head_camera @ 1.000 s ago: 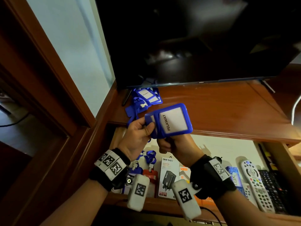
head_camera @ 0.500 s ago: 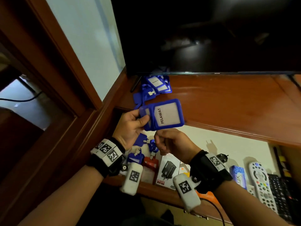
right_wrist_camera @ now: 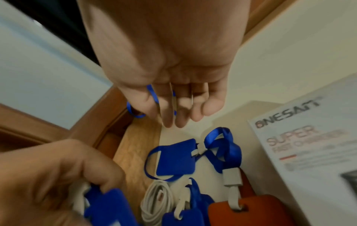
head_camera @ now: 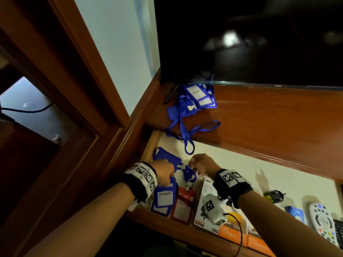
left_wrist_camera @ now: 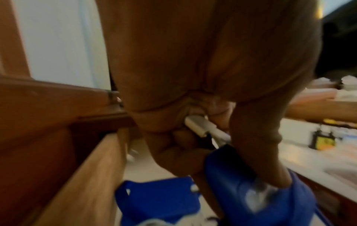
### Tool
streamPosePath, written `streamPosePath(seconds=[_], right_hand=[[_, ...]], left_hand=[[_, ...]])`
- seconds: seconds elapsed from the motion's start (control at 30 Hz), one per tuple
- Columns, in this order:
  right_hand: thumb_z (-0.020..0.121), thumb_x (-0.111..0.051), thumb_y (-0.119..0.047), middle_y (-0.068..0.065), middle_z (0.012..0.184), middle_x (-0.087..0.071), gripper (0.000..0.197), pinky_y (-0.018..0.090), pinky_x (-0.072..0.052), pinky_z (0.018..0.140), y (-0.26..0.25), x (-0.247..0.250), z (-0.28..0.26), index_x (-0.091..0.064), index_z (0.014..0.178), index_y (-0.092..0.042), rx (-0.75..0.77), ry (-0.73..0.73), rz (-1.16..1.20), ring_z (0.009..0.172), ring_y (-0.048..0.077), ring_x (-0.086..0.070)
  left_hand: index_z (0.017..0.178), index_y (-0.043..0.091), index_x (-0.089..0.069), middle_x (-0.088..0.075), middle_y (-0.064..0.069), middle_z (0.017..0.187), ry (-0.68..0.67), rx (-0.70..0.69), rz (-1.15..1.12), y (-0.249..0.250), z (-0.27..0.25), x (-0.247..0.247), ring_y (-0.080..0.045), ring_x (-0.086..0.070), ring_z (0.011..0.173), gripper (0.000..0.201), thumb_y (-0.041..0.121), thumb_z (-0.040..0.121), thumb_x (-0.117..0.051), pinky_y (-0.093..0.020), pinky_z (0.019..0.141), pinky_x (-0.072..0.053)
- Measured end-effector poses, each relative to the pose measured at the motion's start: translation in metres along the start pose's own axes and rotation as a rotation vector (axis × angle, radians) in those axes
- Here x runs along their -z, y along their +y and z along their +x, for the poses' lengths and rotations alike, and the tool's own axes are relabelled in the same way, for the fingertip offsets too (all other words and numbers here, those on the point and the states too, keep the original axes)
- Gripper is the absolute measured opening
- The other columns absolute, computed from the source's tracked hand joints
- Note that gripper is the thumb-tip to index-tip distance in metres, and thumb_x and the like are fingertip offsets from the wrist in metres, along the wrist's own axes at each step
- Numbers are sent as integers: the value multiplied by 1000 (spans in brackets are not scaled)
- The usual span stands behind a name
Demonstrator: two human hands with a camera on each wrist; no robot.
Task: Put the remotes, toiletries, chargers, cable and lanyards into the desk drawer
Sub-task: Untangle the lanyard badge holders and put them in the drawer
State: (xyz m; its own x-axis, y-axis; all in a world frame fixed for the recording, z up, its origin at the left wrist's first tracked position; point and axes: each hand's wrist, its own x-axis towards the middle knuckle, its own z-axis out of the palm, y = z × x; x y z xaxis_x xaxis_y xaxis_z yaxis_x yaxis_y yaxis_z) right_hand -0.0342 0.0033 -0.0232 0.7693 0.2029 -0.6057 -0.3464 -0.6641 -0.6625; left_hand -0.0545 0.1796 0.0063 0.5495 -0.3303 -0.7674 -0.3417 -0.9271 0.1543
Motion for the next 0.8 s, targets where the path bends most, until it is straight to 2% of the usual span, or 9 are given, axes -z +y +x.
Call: streamPosePath(seconds=[0.07,0.13,0.2,0.27,0.37,0.47,0.53,0.63,0.8], right_hand=[[92,-54,-18,14,99,-67,16,30,-46,76,-9,-12,14,-64,87,-6,26,-46,-174,93,30,-61],[94,-52,-20,16,121,-61,28,36,-43,91,-16,-24,26,-61,111,0,15,-59,-319,112,33,-56],[90,-54,-16,17,125,-59,36,37,-45,91,-16,-37,40,-54,124,-3,-6,-81,-354,114,34,-55],[87,-58,-17,18,124,-59,45,40,-48,91,-15,-49,54,-48,130,-7,6,-72,-377,113,34,-57],[82,-67,-26,21,123,-56,62,45,-50,87,-14,-59,70,-38,134,-8,-6,-32,-488,110,37,-58],[77,-74,-34,21,127,-49,71,45,-51,85,-13,-63,81,-37,132,-8,-54,7,-602,112,39,-55],[77,-74,-34,20,127,-48,71,46,-50,85,-10,-64,86,-37,131,-8,-63,5,-654,113,39,-54],[81,-71,-24,20,123,-53,56,43,-49,81,-7,-66,92,-40,124,-5,-58,24,-660,110,38,-57],[70,-82,-25,16,115,-60,59,33,-47,75,-5,-59,95,-50,115,-3,-141,-17,-500,104,33,-61]], left_hand=[[106,4,-64,-63,-19,106,-78,-26,64,7,10,-7,-34,-59,100,24,20,88,-59,-46,86,-52],[108,-3,-62,-62,-23,101,-103,-58,95,11,15,-12,-37,-61,96,27,15,89,-56,-45,83,-53],[104,-3,-62,-62,-18,90,-93,-89,119,10,20,-16,-33,-62,88,25,17,90,-56,-39,74,-51],[99,0,-62,-64,-16,98,-89,-110,117,7,27,-23,-30,-61,91,23,21,90,-57,-35,69,-46],[101,4,-61,-62,-15,107,-69,-148,115,2,36,-31,-30,-59,97,25,26,89,-59,-35,71,-43],[104,5,-61,-60,-15,109,-38,-165,124,-3,41,-35,-31,-58,99,27,26,87,-60,-34,71,-41],[102,6,-62,-62,-14,107,-6,-167,135,-7,44,-37,-30,-59,96,26,26,85,-61,-34,69,-42],[103,8,-64,-60,-11,110,52,-163,181,-9,48,-43,-29,-59,96,26,26,85,-61,-36,72,-46],[109,11,-64,-59,-10,115,70,-91,224,-8,53,-50,-28,-57,104,26,21,85,-59,-38,80,-47]])
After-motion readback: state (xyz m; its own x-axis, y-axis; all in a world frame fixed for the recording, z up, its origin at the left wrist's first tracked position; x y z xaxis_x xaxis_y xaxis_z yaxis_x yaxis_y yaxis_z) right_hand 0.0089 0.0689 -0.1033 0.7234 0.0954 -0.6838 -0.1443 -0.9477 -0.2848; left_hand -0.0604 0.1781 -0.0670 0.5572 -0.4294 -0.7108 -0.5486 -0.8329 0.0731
